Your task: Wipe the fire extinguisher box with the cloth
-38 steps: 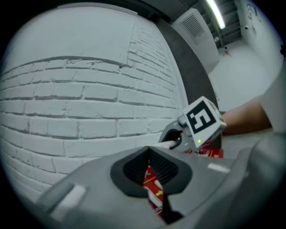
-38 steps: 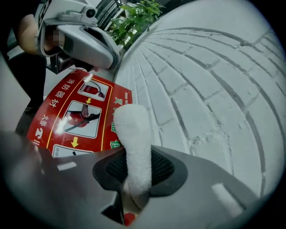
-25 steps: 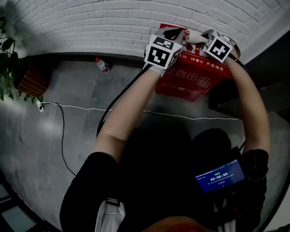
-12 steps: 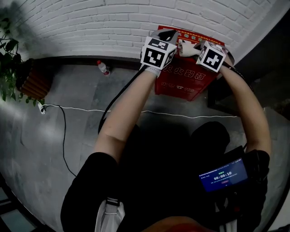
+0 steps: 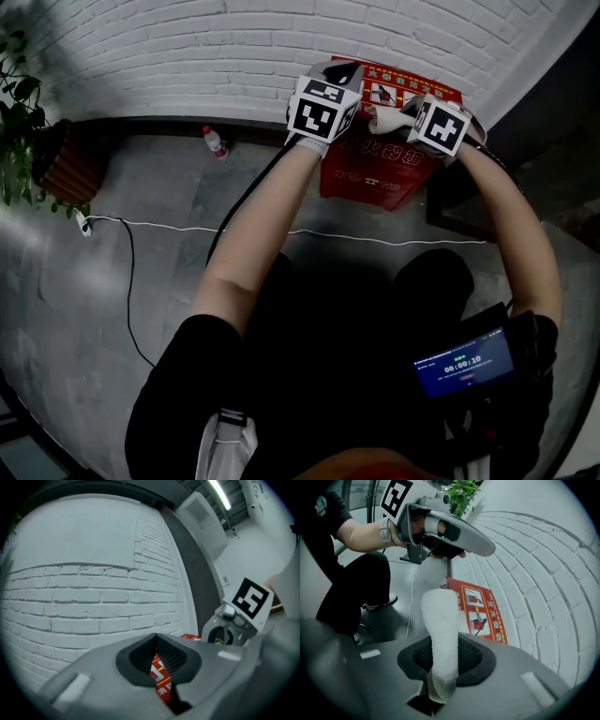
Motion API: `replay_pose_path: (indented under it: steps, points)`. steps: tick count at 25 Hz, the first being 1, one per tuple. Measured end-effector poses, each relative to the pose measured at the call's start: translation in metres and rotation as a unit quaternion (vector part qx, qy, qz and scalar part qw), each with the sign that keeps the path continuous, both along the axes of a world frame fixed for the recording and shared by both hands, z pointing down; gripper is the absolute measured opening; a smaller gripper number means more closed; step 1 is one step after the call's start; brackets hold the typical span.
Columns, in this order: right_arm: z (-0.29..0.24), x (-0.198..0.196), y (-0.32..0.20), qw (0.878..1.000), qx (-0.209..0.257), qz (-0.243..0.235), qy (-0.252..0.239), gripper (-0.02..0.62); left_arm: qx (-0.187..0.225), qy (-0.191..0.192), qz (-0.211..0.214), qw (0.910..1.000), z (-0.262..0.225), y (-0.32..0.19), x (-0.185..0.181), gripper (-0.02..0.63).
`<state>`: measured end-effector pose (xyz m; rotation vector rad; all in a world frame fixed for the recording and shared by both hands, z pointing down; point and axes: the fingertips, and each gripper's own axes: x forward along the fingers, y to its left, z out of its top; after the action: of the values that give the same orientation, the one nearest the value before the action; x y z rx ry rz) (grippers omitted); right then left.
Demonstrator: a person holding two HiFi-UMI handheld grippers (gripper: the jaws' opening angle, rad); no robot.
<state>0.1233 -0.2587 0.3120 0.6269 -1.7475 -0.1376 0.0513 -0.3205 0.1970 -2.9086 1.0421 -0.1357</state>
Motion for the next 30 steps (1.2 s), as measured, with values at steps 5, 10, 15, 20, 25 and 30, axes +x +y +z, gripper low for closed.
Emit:
replay_pose_path:
  steps: [5, 10, 15, 20, 25, 30]
  points:
    - [-0.036, 0.001, -0.029, 0.998, 0.057, 0.02, -0.025, 0.095, 0.005, 0.008, -0.01, 0.9999, -0.004, -0.014, -0.014, 0.002]
    - [-0.062, -0.002, -0.072, 0.993, 0.109, 0.031, -0.026, 0.096, 0.015, 0.007, -0.027, 0.9995, -0.01, -0.042, -0.03, 0.002]
    - [-0.066, -0.018, -0.115, 0.99, 0.137, 0.025, -0.016, 0.098, 0.015, -0.004, -0.044, 0.9989, 0.001, -0.069, -0.05, 0.002]
    - [-0.063, -0.036, -0.159, 0.987, 0.157, 0.024, -0.004, 0.098, -0.002, -0.013, -0.048, 0.9987, 0.026, -0.093, -0.062, 0.002]
    - [-0.049, -0.041, -0.198, 0.986, 0.162, 0.031, 0.023, 0.098, -0.017, -0.016, -0.04, 0.9989, 0.046, -0.106, -0.065, 0.002]
    - [-0.016, -0.037, -0.22, 0.988, 0.141, 0.035, 0.059, 0.098, -0.022, -0.022, -0.033, 0.999, 0.069, -0.116, -0.065, 0.002]
